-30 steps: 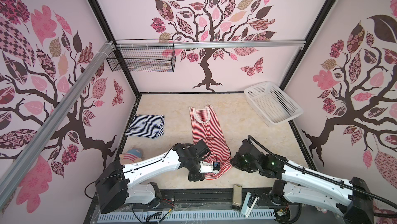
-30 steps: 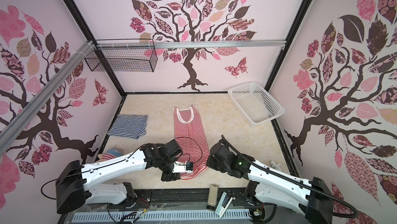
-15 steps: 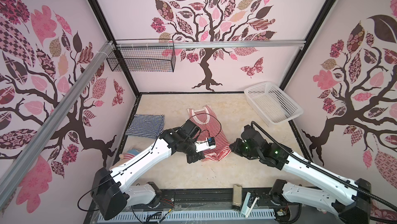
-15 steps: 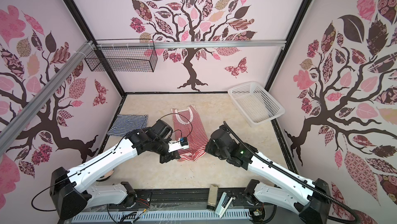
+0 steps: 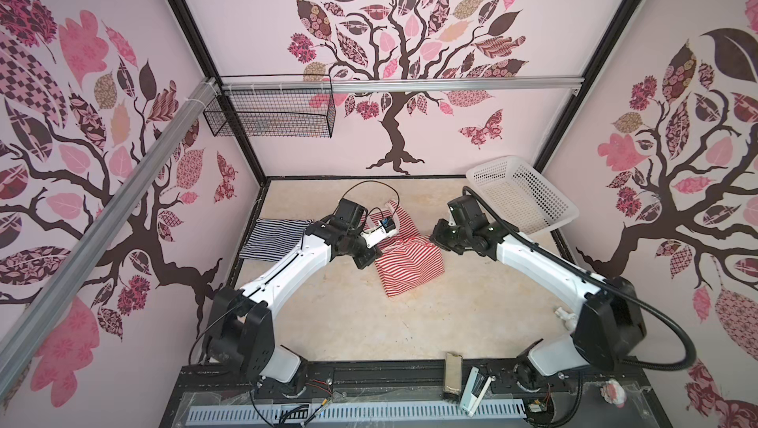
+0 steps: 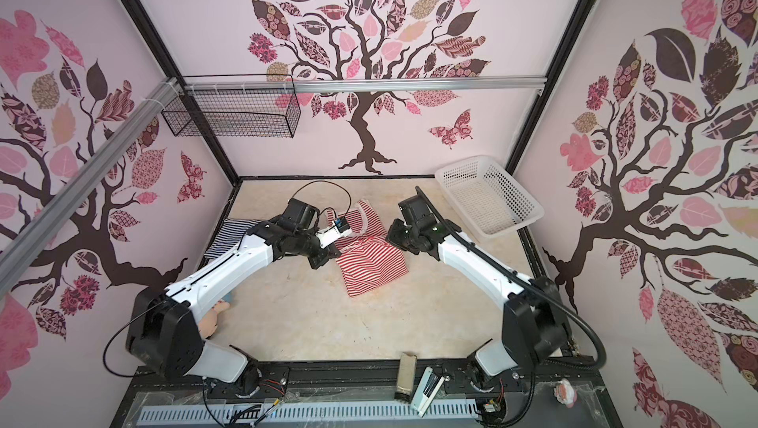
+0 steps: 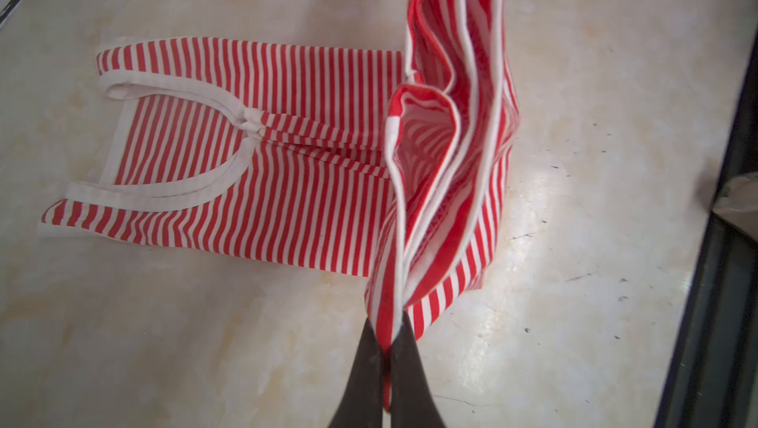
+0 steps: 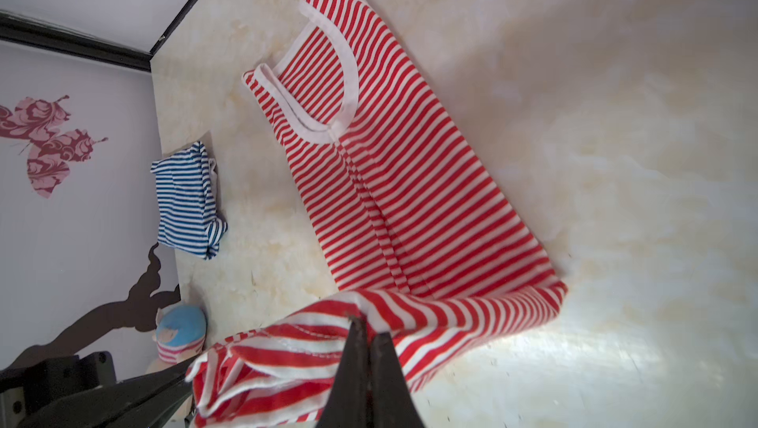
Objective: Fold and stack the tank tops
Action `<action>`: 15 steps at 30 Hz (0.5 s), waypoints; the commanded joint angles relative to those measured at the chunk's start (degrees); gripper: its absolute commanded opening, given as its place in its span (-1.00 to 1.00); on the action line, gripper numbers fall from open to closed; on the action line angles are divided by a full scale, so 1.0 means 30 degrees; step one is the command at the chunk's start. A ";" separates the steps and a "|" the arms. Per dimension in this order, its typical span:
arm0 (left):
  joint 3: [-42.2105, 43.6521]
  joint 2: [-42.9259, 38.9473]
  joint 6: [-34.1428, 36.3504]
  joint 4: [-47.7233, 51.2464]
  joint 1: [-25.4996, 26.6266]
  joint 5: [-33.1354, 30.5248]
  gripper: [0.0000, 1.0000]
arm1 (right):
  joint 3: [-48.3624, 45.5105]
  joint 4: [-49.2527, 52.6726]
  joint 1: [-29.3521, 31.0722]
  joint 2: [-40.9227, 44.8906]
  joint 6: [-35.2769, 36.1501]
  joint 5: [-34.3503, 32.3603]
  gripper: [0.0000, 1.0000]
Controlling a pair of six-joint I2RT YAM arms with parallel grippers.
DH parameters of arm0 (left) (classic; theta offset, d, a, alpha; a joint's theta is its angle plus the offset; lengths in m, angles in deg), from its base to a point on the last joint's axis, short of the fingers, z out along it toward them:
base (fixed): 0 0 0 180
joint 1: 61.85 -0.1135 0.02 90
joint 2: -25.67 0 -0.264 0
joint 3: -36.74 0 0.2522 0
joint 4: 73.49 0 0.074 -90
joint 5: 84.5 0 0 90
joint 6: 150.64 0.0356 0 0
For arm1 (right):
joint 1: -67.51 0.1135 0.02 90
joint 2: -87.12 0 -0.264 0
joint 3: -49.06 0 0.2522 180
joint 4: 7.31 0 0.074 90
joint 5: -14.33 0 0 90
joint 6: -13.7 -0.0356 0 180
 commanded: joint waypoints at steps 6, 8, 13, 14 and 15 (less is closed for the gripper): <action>-0.2005 0.4193 -0.0240 -0.2810 -0.1297 -0.1795 -1.00 | 0.4996 -0.0446 -0.1095 -0.6837 0.1355 0.2134 -0.90; -0.2611 0.5336 -0.0141 -0.2459 -0.1400 -0.2128 -1.00 | 0.5523 -0.0457 -0.1264 -0.7917 0.1355 0.2299 -0.90; -0.2603 0.6620 -0.0575 -0.3606 -0.1704 -0.2551 -0.68 | 0.6736 -0.0827 -0.1421 -0.9834 0.1479 0.3364 -0.68; -0.2513 0.6710 -0.0810 -0.4035 -0.1709 -0.2956 -0.55 | 0.7029 -0.0863 -0.1476 -1.0085 0.1596 0.3748 -0.49; -0.2425 0.6765 -0.0985 -0.4447 -0.1707 -0.3564 -0.43 | 0.7273 -0.0932 -0.1492 -1.0209 0.1767 0.4025 -0.29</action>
